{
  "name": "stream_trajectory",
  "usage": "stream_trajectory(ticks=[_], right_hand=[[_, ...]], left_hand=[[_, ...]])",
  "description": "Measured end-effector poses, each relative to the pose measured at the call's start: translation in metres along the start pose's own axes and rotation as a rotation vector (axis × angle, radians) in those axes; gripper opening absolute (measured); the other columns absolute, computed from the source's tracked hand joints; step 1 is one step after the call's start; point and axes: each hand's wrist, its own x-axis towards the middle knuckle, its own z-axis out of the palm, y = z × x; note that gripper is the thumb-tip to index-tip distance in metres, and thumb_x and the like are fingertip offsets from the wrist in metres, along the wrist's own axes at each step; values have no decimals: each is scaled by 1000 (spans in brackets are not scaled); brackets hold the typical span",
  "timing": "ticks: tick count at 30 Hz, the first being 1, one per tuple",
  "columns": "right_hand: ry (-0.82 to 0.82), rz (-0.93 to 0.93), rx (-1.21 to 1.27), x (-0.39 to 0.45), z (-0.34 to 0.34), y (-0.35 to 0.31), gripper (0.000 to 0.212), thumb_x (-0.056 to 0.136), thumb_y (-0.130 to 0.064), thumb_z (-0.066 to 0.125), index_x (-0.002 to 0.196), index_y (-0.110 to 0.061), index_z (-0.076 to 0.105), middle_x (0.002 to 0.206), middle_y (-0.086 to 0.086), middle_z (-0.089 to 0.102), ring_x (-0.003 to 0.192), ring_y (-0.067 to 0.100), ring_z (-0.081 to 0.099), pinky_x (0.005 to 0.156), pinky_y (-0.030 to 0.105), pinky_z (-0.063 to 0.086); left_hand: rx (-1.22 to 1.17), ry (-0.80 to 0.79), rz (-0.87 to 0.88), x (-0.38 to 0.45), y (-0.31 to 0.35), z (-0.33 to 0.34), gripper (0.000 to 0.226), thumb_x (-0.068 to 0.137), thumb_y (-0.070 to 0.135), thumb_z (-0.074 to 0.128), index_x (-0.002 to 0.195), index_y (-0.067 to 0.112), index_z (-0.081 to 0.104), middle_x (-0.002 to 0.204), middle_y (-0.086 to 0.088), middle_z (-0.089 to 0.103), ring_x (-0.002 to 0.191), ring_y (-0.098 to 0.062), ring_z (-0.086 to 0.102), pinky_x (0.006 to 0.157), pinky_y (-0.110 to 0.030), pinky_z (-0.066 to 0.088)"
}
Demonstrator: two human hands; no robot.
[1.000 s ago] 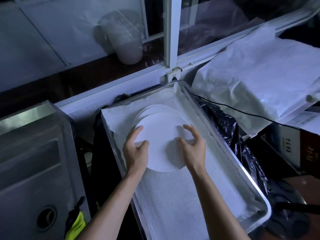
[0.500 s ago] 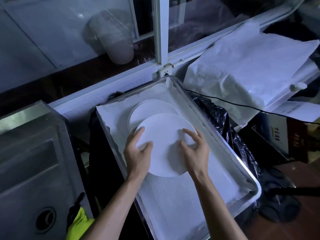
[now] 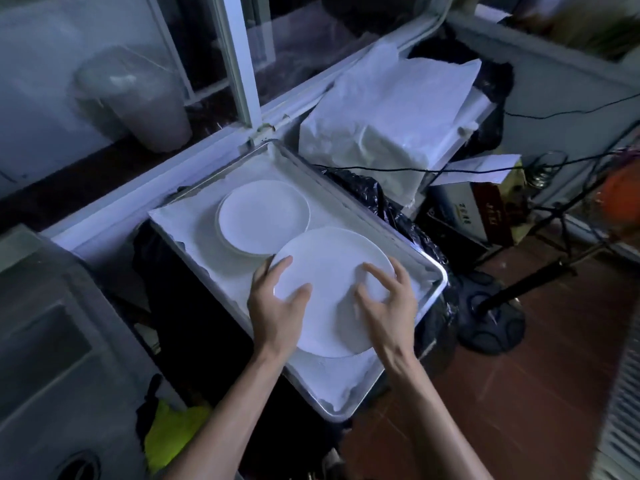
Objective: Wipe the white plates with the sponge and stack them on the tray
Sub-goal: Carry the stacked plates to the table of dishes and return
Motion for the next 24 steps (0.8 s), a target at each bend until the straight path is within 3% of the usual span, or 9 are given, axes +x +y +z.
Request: stream_trajectory(ticks=[6,8,15,18,20,21,22,24], right_hand=[[208,63,22,-74,-56,7,30,83,-15,76,111,-25,75,145,-4,48,132,5,43,112,29,36],[276,88,30,-96,-80,12,30,83,-13,75,112,-23,75,143,-6,48,129,3,44,112,31,38],[533,171,10,-159,-171,42,32,83,-14,75,113,-26,75,136,-15,47,116,-24,40,105,23,37],[640,208,18,-187,-214,59,31,83,-13,74,111,-26,75,136,-13,49,120,-10,45,102,16,40],[713,213,16,-207,-245,72,31,82,-10,74,105,-32,74,132,-14,49,115,-15,45,94,1,35],[751,215,22,-217,-262,80,35,81,-9,74,101,-38,71,130,-14,49,113,-19,45,89,-3,33],[792,217,39,-229,-279,88,39,81,-10,74,98,-44,68,130,-14,49,114,-20,46,89,-3,35],[869,230,77,-253,-314,104,43,82,-12,74,93,-52,64,132,-12,52,119,-5,54,98,15,46]], left_hand=[[9,-210,63,-58,14,6,50,80,5,80,128,15,70,138,4,57,126,2,49,110,-21,38],[15,-287,87,-80,21,15,50,80,7,80,128,16,70,140,6,56,125,5,47,109,-20,37],[16,-528,181,-161,50,74,51,79,9,80,128,12,69,138,4,57,129,-10,54,111,-35,44],[20,-633,235,-203,63,106,52,77,6,80,129,9,69,140,0,57,128,-14,57,111,-37,46],[0,-698,258,-236,72,129,54,76,2,80,128,7,68,139,-2,57,126,-14,58,110,-31,47],[-5,-727,276,-254,76,141,54,76,1,80,128,6,68,137,-1,57,123,-8,58,106,-21,46],[-3,-754,304,-274,80,153,54,75,0,81,127,6,69,134,2,57,118,1,57,101,-8,42],[-10,-817,323,-316,87,176,55,75,0,82,127,11,70,130,10,57,108,16,53,89,4,36]])
